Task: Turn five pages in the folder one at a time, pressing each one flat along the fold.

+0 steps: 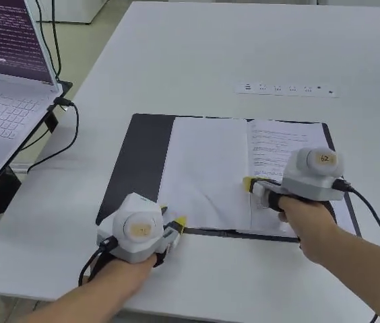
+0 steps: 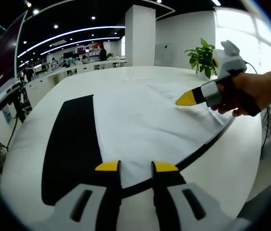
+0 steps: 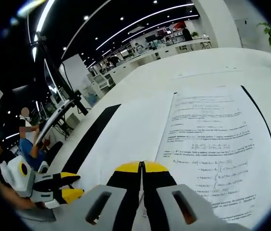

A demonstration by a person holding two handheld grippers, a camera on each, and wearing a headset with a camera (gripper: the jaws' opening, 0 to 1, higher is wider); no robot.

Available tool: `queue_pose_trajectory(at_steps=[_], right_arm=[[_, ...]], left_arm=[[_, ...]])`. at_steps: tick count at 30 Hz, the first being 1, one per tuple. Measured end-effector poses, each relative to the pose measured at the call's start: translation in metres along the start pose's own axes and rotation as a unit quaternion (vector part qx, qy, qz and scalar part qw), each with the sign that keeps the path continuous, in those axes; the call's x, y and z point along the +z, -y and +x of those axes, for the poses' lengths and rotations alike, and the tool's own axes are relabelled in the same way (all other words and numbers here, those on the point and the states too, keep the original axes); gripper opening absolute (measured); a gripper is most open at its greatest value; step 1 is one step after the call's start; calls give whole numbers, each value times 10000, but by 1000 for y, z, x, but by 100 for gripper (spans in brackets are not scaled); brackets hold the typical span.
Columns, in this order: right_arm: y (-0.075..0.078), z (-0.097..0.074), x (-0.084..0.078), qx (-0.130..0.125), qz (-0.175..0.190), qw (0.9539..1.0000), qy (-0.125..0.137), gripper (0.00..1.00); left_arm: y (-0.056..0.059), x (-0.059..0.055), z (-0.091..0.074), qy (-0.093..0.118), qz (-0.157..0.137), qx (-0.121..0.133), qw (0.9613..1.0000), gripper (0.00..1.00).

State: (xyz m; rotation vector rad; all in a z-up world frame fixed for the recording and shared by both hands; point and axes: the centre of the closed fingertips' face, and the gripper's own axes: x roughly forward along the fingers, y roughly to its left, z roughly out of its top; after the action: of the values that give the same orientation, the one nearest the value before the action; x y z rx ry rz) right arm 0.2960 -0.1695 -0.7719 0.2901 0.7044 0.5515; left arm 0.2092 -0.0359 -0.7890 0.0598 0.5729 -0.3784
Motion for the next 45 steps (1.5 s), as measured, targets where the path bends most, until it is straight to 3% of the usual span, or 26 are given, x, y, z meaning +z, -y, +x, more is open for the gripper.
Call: queue_pose_trajectory(at_steps=[7, 11, 14, 17, 26, 30, 37, 45], right_arm=[[10, 17, 14, 37, 43, 9999, 108, 0], [8, 23, 25, 95, 21, 9996, 266, 0], [9, 29, 33, 79, 426, 9984, 367, 0], [5, 30, 38, 78, 249, 9988, 405, 0], [10, 44, 55, 98, 275, 9980, 557, 0], [28, 65, 70, 65, 244, 9979, 603, 0], [32, 76, 83, -46, 96, 9982, 587, 0], [59, 105, 103, -268, -125, 9972, 686, 0]], left_arm=[[-1, 0, 2, 61, -44, 21, 10000, 24], [-1, -1, 4, 91, -54, 31, 9999, 24], [-2, -1, 4, 110, -60, 30, 9999, 24], [-2, -1, 6, 126, -85, 33, 9999, 24], [-2, -1, 5, 193, -116, 55, 9997, 24], [-2, 0, 4, 235, -148, 62, 9996, 24], [-2, 0, 3, 259, -168, 63, 9995, 24], [-2, 0, 4, 294, -185, 60, 9994, 24]])
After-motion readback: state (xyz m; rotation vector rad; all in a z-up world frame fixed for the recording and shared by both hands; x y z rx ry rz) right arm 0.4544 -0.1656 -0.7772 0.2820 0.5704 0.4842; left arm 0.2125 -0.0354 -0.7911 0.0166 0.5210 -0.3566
